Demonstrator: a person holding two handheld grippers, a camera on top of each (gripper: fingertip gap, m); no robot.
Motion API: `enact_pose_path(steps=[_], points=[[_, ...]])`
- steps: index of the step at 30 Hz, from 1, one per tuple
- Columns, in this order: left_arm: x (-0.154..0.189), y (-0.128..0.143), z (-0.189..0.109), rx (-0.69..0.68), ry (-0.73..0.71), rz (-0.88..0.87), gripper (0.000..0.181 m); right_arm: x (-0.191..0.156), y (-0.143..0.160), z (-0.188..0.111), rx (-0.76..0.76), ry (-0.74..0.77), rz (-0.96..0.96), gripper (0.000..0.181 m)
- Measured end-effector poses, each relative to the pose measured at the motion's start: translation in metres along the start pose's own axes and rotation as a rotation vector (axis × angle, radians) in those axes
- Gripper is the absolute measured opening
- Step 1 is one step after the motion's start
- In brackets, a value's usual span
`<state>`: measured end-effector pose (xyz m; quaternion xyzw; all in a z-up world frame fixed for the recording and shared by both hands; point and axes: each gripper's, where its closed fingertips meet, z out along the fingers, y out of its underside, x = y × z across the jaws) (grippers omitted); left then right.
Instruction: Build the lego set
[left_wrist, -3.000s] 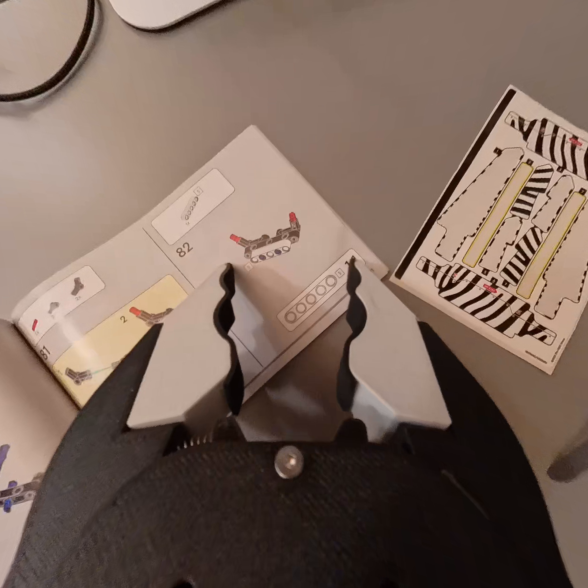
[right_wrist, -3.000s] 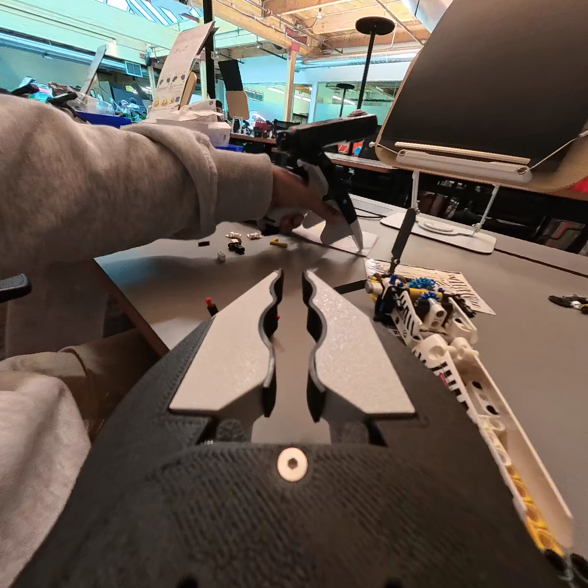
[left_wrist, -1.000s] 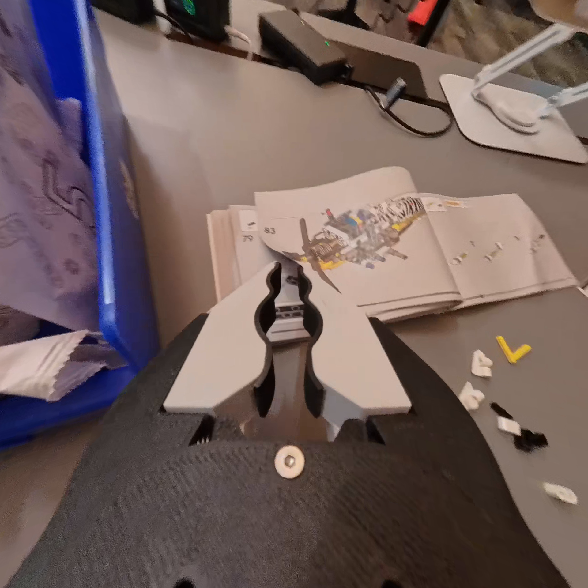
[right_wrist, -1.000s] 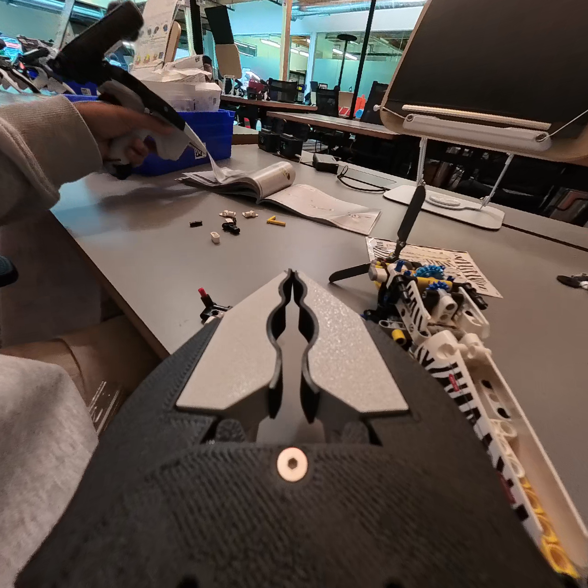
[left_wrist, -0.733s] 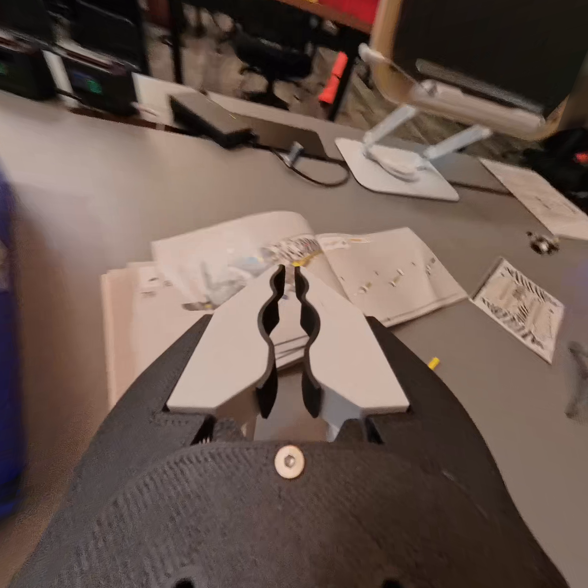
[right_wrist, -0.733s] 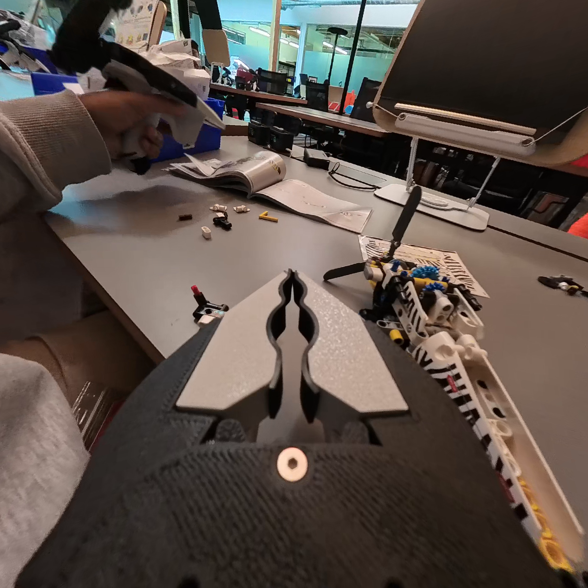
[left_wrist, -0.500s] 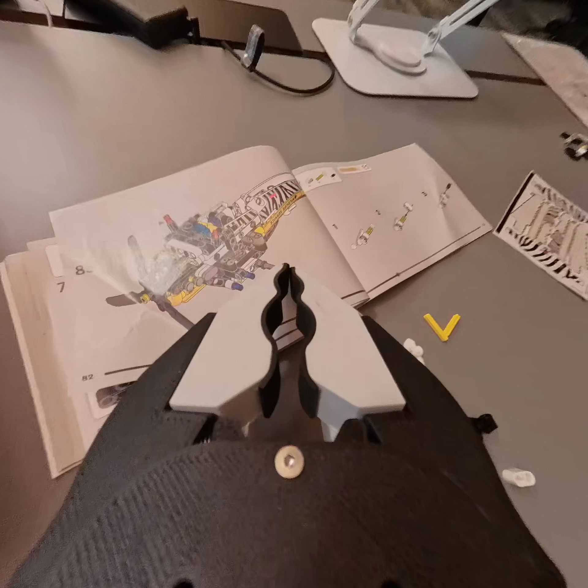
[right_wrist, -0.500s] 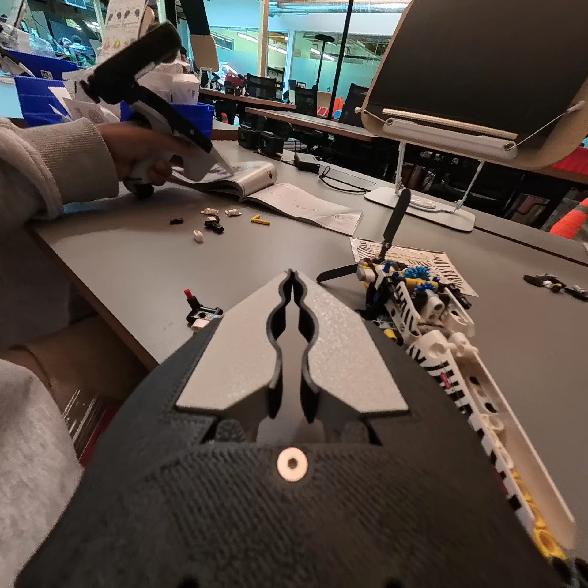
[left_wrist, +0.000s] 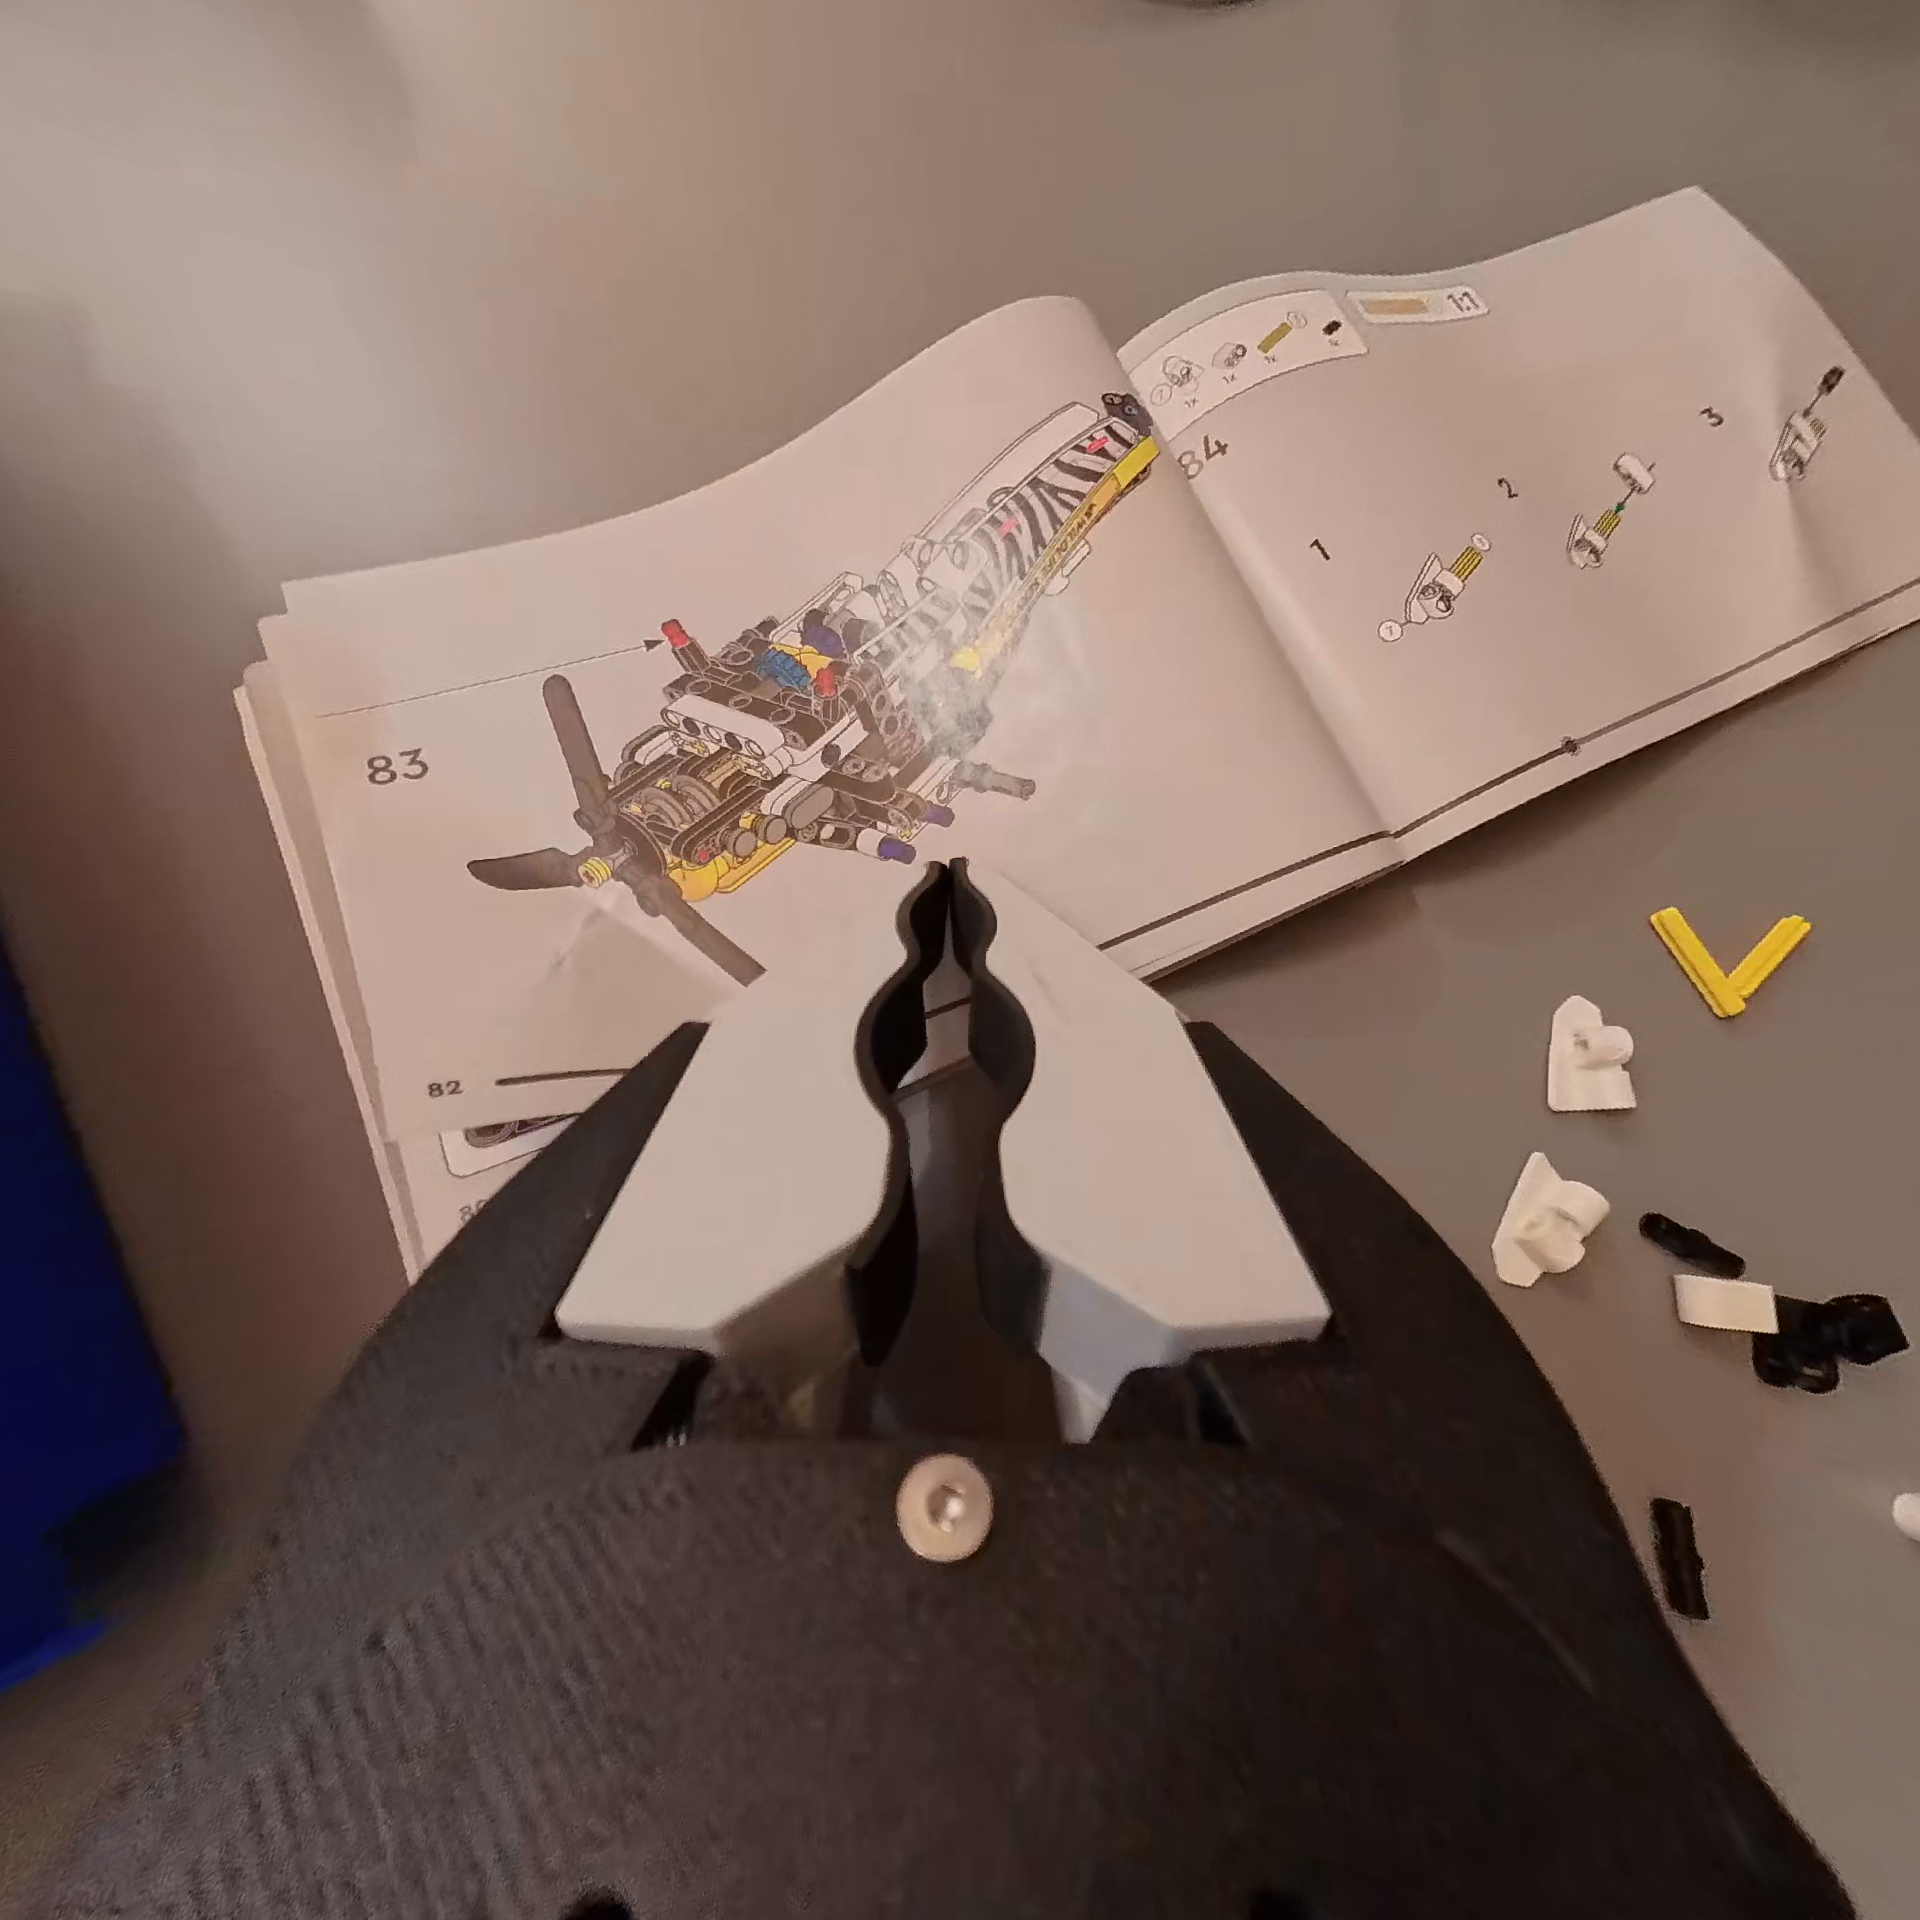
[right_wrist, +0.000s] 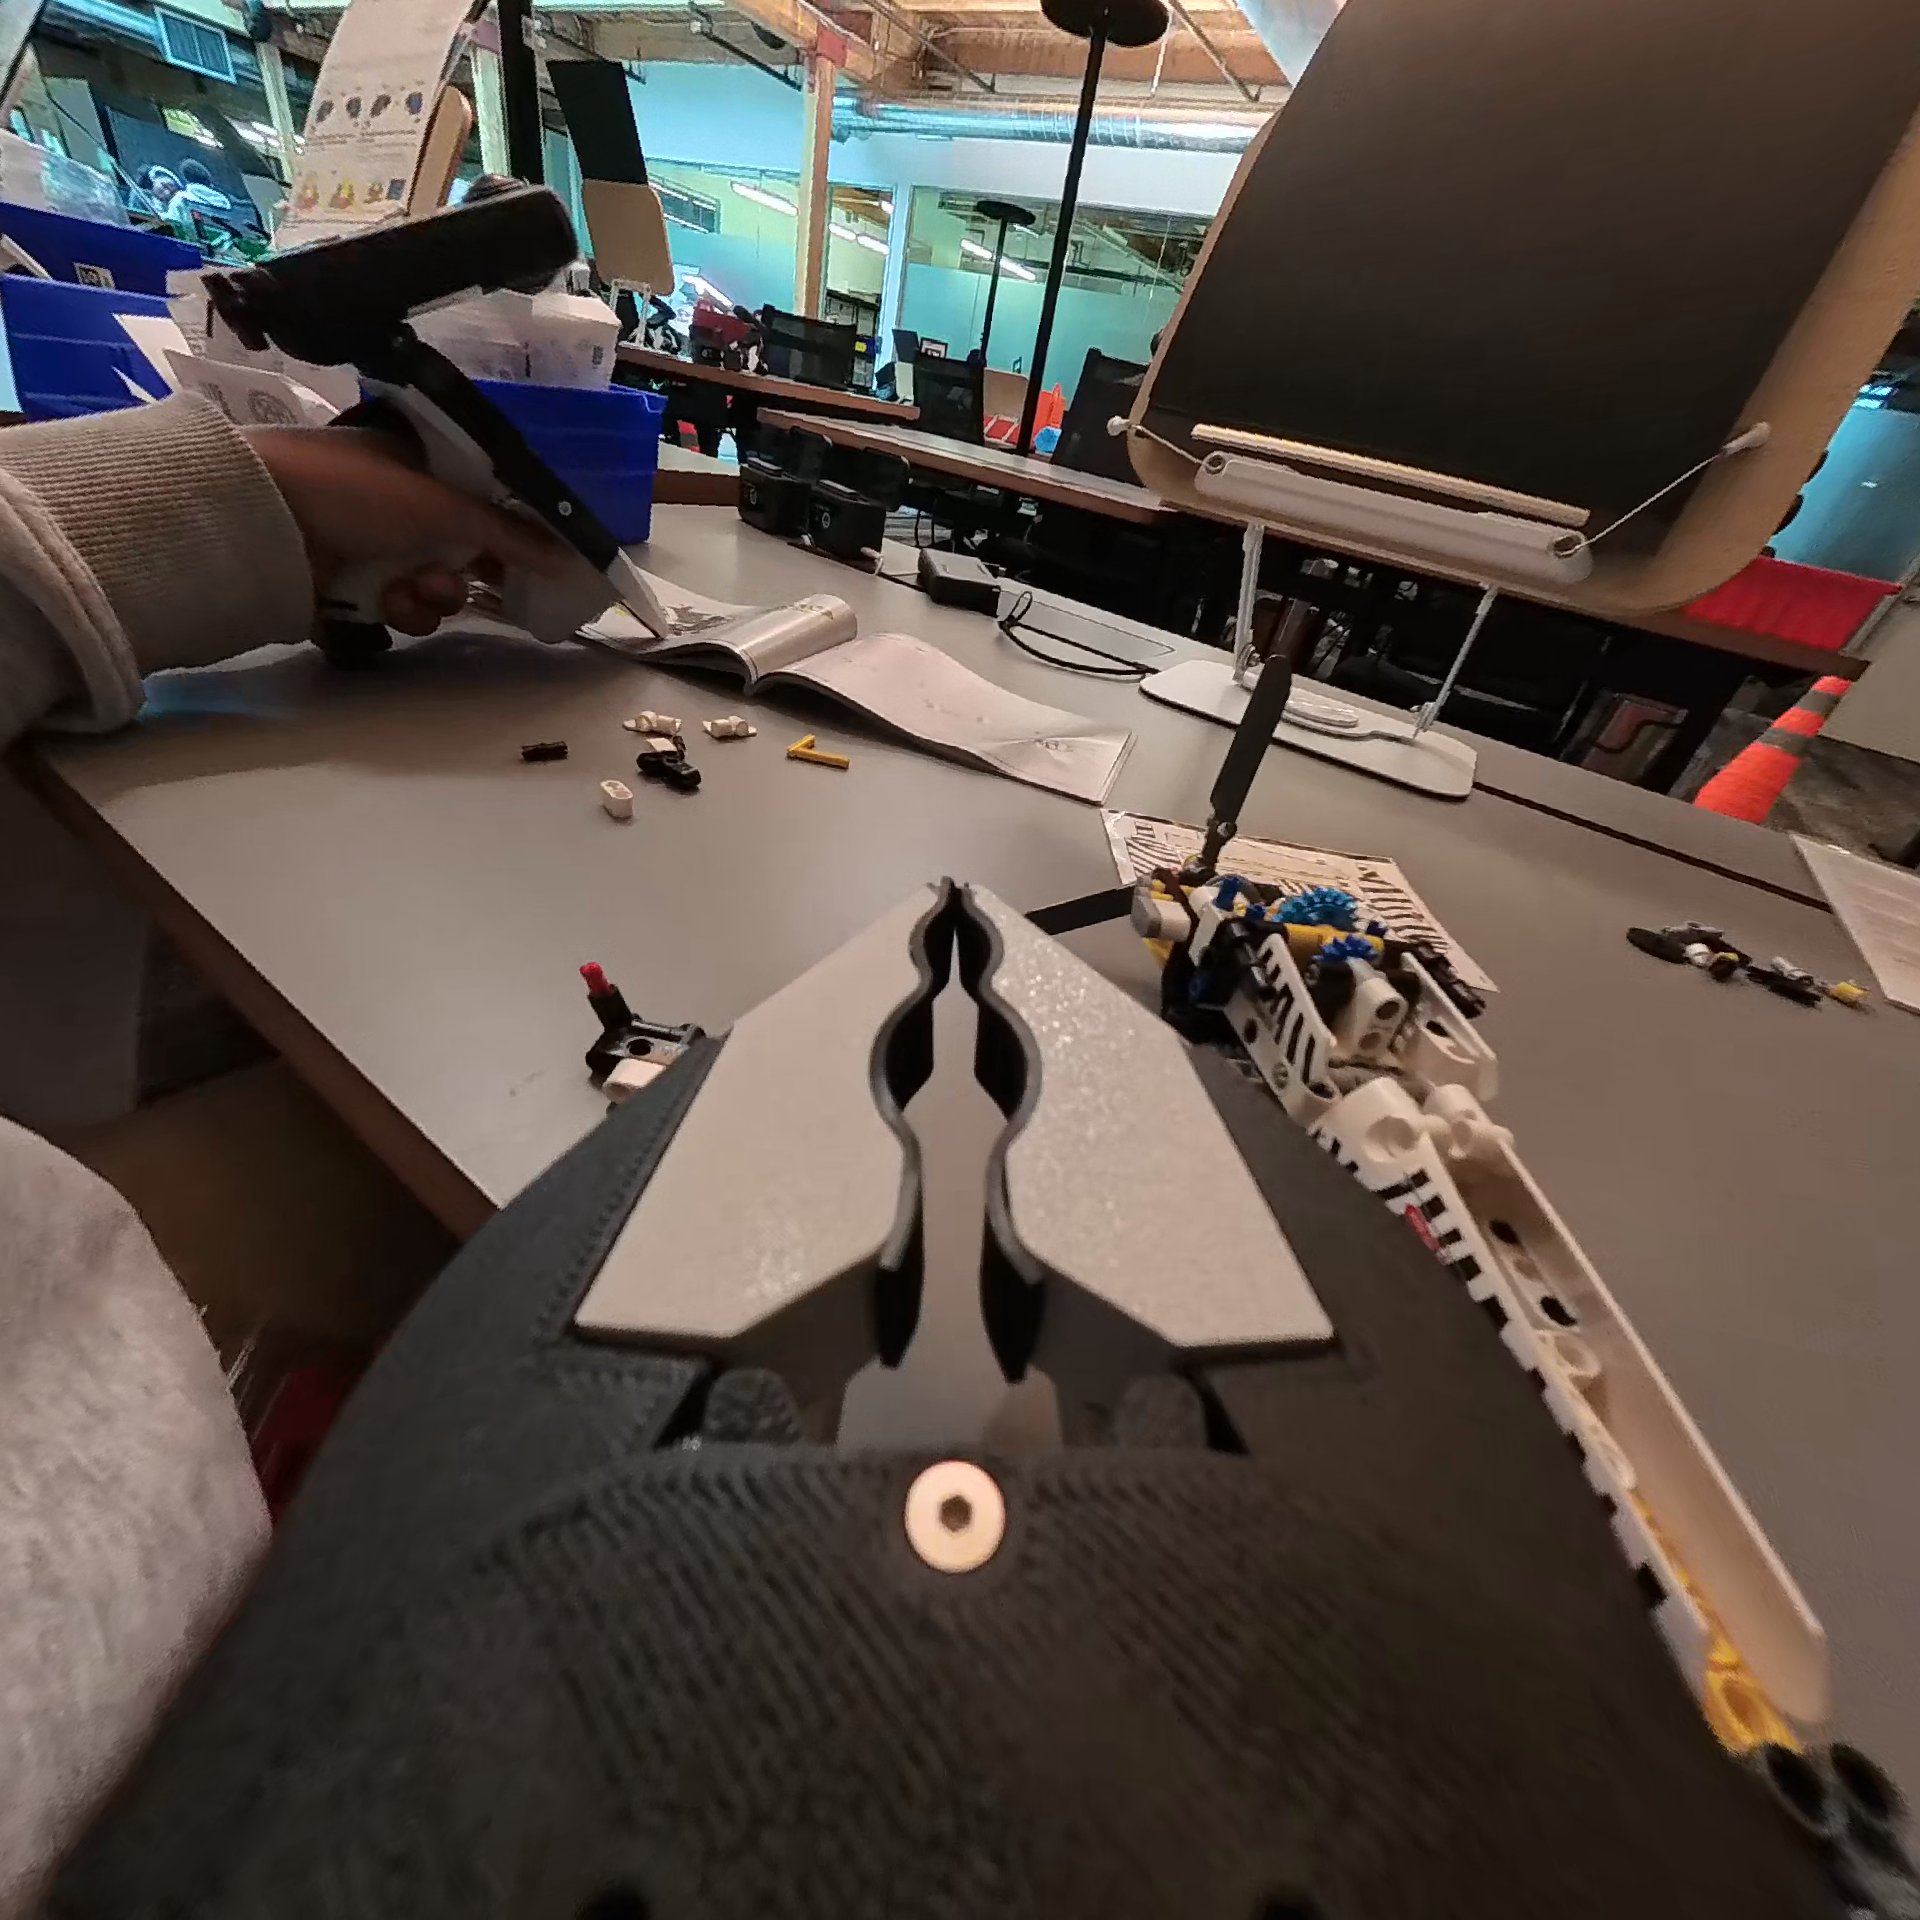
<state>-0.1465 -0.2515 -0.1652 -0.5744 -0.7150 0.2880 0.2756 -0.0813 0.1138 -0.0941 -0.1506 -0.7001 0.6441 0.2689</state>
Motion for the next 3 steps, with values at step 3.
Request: enact_pose_path(steps=[3], points=[[-0.0022, -0.0008, -0.0007, 0.008, 0.014, -0.035, 0.001, 0.0004, 0.0000, -0.0001, -0.001, 0.001, 0.001, 0.000]])
